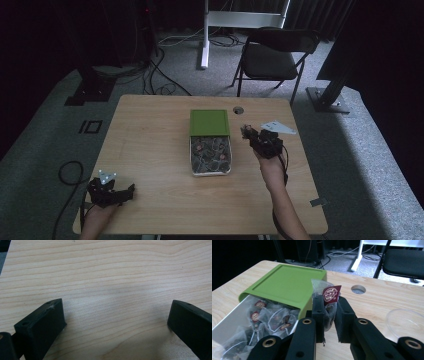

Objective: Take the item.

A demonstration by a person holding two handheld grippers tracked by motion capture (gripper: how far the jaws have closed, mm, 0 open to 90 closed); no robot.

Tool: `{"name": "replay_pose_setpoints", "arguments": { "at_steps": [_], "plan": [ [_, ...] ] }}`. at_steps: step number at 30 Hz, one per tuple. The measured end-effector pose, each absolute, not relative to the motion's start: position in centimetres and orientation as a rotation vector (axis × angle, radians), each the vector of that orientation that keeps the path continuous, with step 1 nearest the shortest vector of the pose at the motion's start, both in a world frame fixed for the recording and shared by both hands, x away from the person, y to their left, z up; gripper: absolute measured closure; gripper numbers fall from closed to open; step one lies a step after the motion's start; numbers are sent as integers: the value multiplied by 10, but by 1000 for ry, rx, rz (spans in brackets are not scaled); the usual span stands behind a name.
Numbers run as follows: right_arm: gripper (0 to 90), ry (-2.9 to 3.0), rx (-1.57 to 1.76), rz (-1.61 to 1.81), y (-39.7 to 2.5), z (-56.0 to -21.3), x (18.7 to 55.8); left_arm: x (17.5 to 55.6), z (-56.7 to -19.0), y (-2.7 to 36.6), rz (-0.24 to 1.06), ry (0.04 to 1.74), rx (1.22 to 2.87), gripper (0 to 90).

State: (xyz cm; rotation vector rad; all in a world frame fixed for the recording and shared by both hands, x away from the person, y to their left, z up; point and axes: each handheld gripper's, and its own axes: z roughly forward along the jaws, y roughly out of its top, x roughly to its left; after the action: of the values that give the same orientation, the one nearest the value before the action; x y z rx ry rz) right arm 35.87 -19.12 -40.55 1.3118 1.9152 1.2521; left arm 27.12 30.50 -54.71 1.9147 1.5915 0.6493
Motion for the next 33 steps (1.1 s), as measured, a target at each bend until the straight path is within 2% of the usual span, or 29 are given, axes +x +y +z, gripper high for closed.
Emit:
{"name": "replay_pose_setpoints", "arguments": {
  "at_steps": [33],
  "plan": [
    [797,1804,1405,1168,-248,-402,382,271,-547,305,649,1592,1914,16]
  ]
}}
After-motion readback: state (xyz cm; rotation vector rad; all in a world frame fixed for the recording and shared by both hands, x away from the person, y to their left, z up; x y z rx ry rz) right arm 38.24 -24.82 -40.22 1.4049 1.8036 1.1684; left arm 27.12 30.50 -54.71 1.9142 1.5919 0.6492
